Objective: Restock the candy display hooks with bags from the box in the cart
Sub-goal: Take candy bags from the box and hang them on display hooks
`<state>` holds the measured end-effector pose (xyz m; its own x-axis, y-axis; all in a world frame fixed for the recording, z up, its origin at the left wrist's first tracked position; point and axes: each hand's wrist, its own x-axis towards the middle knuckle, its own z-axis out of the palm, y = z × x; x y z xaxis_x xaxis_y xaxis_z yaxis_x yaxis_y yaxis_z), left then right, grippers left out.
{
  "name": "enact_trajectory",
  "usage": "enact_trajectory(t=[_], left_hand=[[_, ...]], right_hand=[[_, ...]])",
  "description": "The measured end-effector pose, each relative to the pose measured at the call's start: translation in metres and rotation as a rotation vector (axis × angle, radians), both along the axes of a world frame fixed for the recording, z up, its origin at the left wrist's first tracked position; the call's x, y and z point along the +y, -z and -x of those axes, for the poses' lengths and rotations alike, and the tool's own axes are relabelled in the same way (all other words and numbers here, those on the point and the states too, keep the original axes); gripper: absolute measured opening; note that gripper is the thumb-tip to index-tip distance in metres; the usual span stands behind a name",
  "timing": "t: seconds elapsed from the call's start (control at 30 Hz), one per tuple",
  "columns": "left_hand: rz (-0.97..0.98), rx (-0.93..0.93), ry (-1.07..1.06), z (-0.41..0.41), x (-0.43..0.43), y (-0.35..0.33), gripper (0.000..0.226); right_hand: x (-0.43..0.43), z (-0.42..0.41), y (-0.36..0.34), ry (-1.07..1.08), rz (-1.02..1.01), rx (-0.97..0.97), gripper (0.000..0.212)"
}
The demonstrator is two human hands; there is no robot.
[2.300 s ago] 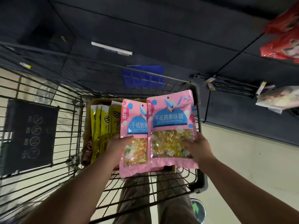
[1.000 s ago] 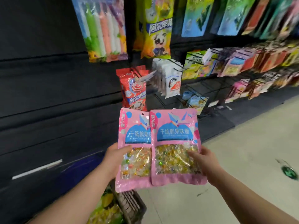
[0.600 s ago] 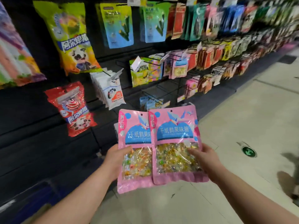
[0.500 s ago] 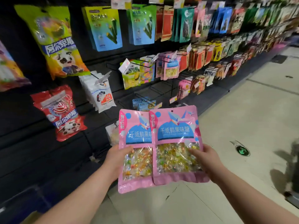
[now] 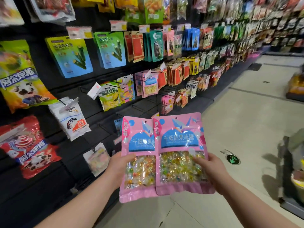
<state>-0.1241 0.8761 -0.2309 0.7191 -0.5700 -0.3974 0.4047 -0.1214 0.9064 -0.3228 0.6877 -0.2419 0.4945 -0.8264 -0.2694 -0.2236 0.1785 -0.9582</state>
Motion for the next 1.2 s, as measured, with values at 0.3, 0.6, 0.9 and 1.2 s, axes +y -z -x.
enact_trajectory(t=[0.3, 0.6, 0.9, 1.2], left_hand=[[0.033, 0.009, 0.072, -0.018, -0.094, 0.005, 0.013], [0.071, 0.013, 0.176, -0.079, -0.206, 0.007, 0.020], [0.065, 0.035, 0.195, -0.123, -0.285, 0.009, 0.015], [0.080, 0.033, 0.074, -0.138, -0.361, 0.016, 0.018]], right_hand=[[-0.072, -0.001, -0.005, 0.092, 0.002, -0.001, 0.011], [-0.175, -0.053, -0.016, 0.136, 0.109, 0.058, 0.006], [-0.248, -0.096, -0.009, 0.172, 0.080, 0.046, 0.003], [-0.345, -0.128, -0.007, 0.062, 0.057, 0.006, 0.003]])
